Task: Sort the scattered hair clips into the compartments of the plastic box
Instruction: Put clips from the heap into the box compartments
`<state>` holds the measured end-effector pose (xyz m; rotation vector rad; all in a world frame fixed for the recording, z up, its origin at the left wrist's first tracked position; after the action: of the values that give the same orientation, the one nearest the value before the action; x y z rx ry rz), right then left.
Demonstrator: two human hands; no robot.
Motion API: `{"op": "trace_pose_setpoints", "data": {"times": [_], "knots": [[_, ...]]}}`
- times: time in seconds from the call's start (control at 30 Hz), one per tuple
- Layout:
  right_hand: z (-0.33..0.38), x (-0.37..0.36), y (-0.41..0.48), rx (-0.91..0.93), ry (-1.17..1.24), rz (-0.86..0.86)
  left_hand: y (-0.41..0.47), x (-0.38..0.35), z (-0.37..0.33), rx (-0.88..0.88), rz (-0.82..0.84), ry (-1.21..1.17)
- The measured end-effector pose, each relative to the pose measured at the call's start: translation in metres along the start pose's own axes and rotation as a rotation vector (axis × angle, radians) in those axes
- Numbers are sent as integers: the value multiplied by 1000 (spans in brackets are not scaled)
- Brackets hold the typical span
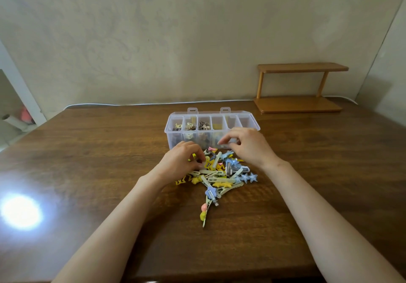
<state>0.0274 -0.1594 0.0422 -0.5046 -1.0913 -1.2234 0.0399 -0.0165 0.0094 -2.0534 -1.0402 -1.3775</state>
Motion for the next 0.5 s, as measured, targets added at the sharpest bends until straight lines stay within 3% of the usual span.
{"op": "trace_pose_setpoints", "data": {"times": [0.17, 0.5], "knots": [[-10, -22, 1, -112, -75, 230, 2, -2, 3, 18, 0, 27], [-16, -16, 1, -139, 41, 175, 2, -3, 2, 5, -12, 35]]}}
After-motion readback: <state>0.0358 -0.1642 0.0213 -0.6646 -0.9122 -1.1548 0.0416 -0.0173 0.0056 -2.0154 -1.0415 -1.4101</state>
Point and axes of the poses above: each hand's wrist, its own y-axis towards the middle knuckle, its own x-axis out of the back of the hand, z = x × y, the point moved 9 cm from there along y, towards the middle knuckle, and after that the axes turned 13 degrees about z, right-handed, at the moved point
